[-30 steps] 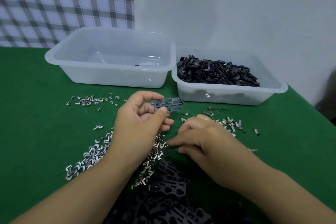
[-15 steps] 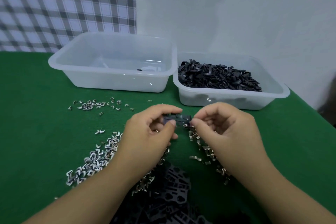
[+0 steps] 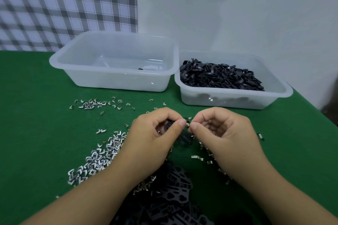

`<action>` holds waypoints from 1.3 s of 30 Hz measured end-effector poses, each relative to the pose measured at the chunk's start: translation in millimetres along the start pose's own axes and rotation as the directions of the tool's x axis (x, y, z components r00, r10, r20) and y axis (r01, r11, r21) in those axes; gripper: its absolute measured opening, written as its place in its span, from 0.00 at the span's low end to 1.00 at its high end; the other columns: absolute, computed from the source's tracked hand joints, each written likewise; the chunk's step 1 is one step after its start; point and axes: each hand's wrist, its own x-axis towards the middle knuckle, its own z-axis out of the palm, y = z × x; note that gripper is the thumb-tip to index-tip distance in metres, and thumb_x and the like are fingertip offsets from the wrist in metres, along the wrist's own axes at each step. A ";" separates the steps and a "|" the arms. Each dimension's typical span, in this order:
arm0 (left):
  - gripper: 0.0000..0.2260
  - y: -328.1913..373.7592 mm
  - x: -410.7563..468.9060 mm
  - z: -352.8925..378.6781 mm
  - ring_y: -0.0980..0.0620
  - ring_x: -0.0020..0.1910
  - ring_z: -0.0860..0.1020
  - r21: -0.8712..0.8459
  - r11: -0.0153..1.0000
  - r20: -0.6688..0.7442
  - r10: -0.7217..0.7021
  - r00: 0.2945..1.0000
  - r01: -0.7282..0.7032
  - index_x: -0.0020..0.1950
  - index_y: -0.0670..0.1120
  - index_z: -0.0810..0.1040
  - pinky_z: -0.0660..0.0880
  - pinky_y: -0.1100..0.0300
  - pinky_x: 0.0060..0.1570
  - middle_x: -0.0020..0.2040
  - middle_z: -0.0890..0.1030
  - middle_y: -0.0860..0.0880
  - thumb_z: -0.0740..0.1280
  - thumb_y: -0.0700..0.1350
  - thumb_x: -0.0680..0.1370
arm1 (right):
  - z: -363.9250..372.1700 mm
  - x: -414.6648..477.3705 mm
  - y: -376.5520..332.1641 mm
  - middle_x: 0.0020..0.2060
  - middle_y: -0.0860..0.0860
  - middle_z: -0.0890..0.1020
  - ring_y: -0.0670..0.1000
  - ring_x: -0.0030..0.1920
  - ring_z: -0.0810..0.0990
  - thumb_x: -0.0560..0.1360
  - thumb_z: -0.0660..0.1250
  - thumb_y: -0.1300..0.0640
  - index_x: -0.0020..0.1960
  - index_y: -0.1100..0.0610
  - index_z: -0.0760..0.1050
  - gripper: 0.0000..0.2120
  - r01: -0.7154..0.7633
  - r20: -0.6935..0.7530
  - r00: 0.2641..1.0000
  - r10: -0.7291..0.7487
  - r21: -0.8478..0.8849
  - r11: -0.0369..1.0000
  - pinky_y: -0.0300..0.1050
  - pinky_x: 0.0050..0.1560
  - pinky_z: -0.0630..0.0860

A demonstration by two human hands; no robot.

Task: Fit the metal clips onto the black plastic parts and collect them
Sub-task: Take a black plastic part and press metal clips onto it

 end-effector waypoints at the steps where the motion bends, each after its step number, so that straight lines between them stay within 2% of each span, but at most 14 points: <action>1: 0.04 0.1 -0.1 0.1 0.49 0.26 0.73 -0.022 1.000 0.009 -0.002 1.000 0.002 0.40 0.52 0.80 0.70 0.56 0.26 0.31 0.78 0.43 0.70 0.47 0.75 | -0.7 -0.1 1.6 0.32 0.52 0.81 0.47 0.30 0.74 0.68 0.72 0.65 0.36 0.54 0.79 0.07 0.036 -0.005 0.999 -0.036 -0.046 0.998 0.35 0.33 0.73; 3: 0.05 -0.2 -0.1 -0.7 0.49 0.26 0.72 -0.057 0.998 0.026 -0.014 1.000 0.015 0.39 0.50 0.80 0.69 0.56 0.26 0.32 0.80 0.40 0.68 0.49 0.73 | -4.0 0.2 4.0 0.31 0.47 0.80 0.44 0.32 0.76 0.69 0.73 0.64 0.39 0.52 0.80 0.07 0.164 -0.010 0.985 -0.172 -0.239 0.957 0.34 0.35 0.73; 5: 0.05 -0.6 -0.2 -1.6 0.55 0.25 0.69 -0.056 0.998 0.041 -0.014 0.999 0.017 0.39 0.50 0.80 0.67 0.61 0.25 0.32 0.79 0.39 0.68 0.47 0.74 | -7.0 1.0 5.4 0.35 0.44 0.81 0.43 0.37 0.77 0.69 0.73 0.64 0.41 0.54 0.81 0.05 0.317 0.040 0.942 -0.333 -0.426 0.847 0.35 0.40 0.73; 7: 0.05 -0.4 -0.6 -2.1 0.55 0.25 0.70 -0.061 0.998 0.041 -0.021 0.999 0.024 0.39 0.50 0.81 0.67 0.63 0.26 0.31 0.79 0.40 0.69 0.44 0.76 | -8.1 1.2 7.8 0.37 0.46 0.80 0.45 0.41 0.77 0.70 0.71 0.63 0.42 0.56 0.80 0.03 0.376 0.078 0.918 -0.390 -0.491 0.786 0.37 0.43 0.72; 10: 0.09 0.5 -0.9 -1.8 0.54 0.28 0.77 -0.171 0.983 0.020 -0.059 0.998 0.061 0.44 0.50 0.83 0.73 0.64 0.29 0.31 0.80 0.46 0.65 0.38 0.77 | -8.8 1.9 8.7 0.37 0.43 0.78 0.42 0.41 0.75 0.71 0.68 0.61 0.41 0.54 0.79 0.03 0.329 -0.008 0.923 -0.384 -0.496 0.804 0.31 0.43 0.69; 12: 0.14 0.5 -0.3 -1.4 0.53 0.31 0.81 -0.223 0.971 0.005 -0.090 0.996 0.089 0.49 0.50 0.83 0.76 0.64 0.32 0.33 0.82 0.46 0.63 0.33 0.78 | -9.1 1.9 8.4 0.37 0.40 0.77 0.41 0.40 0.74 0.71 0.68 0.59 0.42 0.52 0.78 0.03 0.301 -0.080 0.921 -0.380 -0.471 0.829 0.28 0.43 0.68; 15: 0.15 1.0 0.8 0.5 0.52 0.37 0.84 -0.290 0.949 -0.010 -0.130 0.991 0.122 0.53 0.50 0.79 0.78 0.66 0.36 0.36 0.84 0.45 0.64 0.31 0.76 | -6.6 0.7 8.8 0.37 0.41 0.77 0.41 0.40 0.74 0.71 0.68 0.59 0.42 0.53 0.78 0.02 0.317 -0.063 0.913 -0.404 -0.512 0.798 0.29 0.43 0.68; 17: 0.14 1.8 1.4 1.5 0.51 0.39 0.85 -0.316 0.939 -0.009 -0.149 0.989 0.139 0.52 0.50 0.79 0.79 0.66 0.37 0.36 0.85 0.46 0.67 0.32 0.75 | -4.6 -0.1 9.7 0.37 0.44 0.78 0.44 0.41 0.76 0.71 0.67 0.59 0.43 0.55 0.79 0.02 0.340 -0.024 0.906 -0.422 -0.553 0.761 0.35 0.44 0.70; 21: 0.09 2.7 1.5 2.2 0.52 0.38 0.85 -0.323 0.934 -0.014 -0.163 0.987 0.150 0.42 0.48 0.81 0.79 0.66 0.35 0.35 0.85 0.47 0.70 0.33 0.72 | -4.7 0.3 11.4 0.37 0.47 0.79 0.49 0.41 0.76 0.72 0.68 0.59 0.43 0.56 0.79 0.02 0.358 -0.006 0.895 -0.446 -0.587 0.726 0.43 0.43 0.72; 29: 0.05 5.2 0.1 2.6 0.52 0.38 0.85 -0.326 0.930 0.031 -0.172 0.985 0.172 0.42 0.44 0.81 0.79 0.66 0.35 0.36 0.86 0.46 0.70 0.34 0.72 | -3.5 0.8 14.6 0.37 0.48 0.80 0.50 0.41 0.77 0.72 0.68 0.59 0.42 0.57 0.80 0.02 0.368 -0.008 0.882 -0.471 -0.611 0.701 0.42 0.45 0.71; 39: 0.06 6.3 -0.1 2.3 0.52 0.38 0.85 -0.332 0.925 0.037 -0.181 0.983 0.183 0.42 0.45 0.82 0.79 0.65 0.35 0.36 0.85 0.46 0.71 0.34 0.72 | -2.8 1.0 15.5 0.37 0.48 0.80 0.51 0.40 0.76 0.72 0.68 0.60 0.41 0.57 0.79 0.02 0.391 0.024 0.876 -0.481 -0.621 0.680 0.42 0.45 0.70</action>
